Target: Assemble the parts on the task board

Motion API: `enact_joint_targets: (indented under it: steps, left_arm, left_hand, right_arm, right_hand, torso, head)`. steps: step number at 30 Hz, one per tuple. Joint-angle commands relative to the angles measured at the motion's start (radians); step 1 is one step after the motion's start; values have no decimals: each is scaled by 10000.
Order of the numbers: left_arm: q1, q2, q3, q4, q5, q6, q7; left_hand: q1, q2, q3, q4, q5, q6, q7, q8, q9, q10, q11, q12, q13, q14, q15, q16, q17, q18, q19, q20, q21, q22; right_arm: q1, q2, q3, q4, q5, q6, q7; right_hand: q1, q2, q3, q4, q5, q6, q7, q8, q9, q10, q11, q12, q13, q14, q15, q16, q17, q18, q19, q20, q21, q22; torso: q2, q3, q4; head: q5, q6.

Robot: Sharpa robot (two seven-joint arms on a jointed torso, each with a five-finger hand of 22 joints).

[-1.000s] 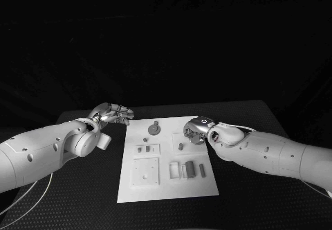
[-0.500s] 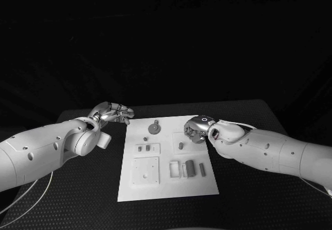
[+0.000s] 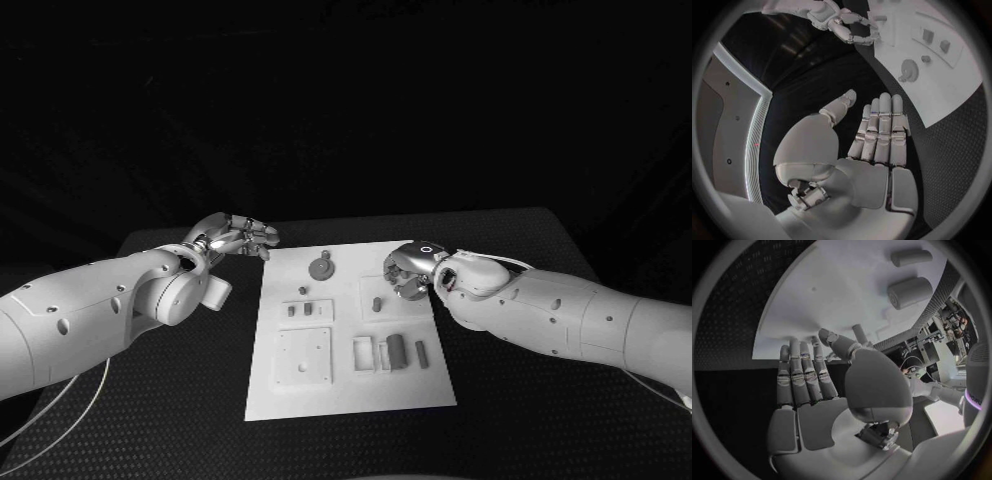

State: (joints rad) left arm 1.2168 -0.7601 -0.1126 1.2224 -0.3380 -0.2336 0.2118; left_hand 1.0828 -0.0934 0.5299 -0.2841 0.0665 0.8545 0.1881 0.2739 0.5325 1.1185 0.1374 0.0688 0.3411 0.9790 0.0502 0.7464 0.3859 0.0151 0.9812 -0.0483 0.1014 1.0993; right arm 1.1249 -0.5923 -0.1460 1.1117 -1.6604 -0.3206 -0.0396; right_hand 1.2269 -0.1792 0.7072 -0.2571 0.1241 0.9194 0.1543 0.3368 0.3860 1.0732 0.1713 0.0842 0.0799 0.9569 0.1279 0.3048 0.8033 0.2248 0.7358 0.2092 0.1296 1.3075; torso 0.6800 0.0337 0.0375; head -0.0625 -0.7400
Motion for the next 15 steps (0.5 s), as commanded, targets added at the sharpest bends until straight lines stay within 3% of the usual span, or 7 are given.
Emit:
enact_joint_targets:
  steps: [1, 5, 10, 15]
  left_arm:
    - [13, 9, 10, 11, 72, 91, 47]
    - [13, 12, 10, 15, 72, 88, 44]
    - [13, 18, 10, 17, 72, 93, 36]
    - [13, 27, 10, 9, 72, 97, 34]
  left_hand:
    - [-74, 14, -53, 20, 34, -68, -25, 34, -12, -59, -7, -5, -9, 83, 18, -49, 15, 33, 66, 24, -35, -14]
    - [-75, 16, -54, 21, 34, -68, -25, 36, -12, -58, -7, -3, -9, 85, 18, -51, 20, 33, 69, 24, -37, -15]
    - [-74, 19, -54, 20, 34, -68, -26, 40, -11, -57, -8, 0, -9, 89, 17, -55, 25, 33, 72, 23, -39, -16]
    - [-73, 20, -54, 20, 35, -68, -26, 43, -11, -56, -9, 2, -9, 92, 16, -58, 31, 33, 76, 22, -41, -17]
  right_arm:
    - [-29, -4, -18, 26, -70, 159, 56]
    - [-31, 24, -18, 16, -45, -50, 169]
    - [-32, 72, -19, -8, -15, -509, 195]
    - [-34, 155, -19, -80, -57, -650, 167]
  right_hand:
    - [116, 31, -51, 65, -26, 185, -31, 103, 6, 310, -112, 201, 169, 58, -81, 77, 70, -47, 52, -15, 142, 267]
    - [163, 277, -71, -9, -21, 391, -123, 221, 51, 942, -438, 609, 595, 596, -374, 397, 219, 103, 566, -90, 508, 256]
    - [136, 689, -11, -88, -18, 708, -263, 408, 180, 1390, -666, 843, 896, 1146, -625, 630, 304, 270, 1092, -157, 803, 250]
    - [149, 878, 47, -240, -15, 878, -343, 503, 280, 1595, -769, 923, 1053, 1403, -735, 712, 341, 345, 1323, -181, 944, 247]
  torso:
    - [3, 2, 1]
    - [2, 2, -2]
    - [2, 1, 2]
    - [1, -2, 7]
  head:
    - [-6, -8]
    - [-18, -14]
    - [-10, -19]
    - [-16, -25]
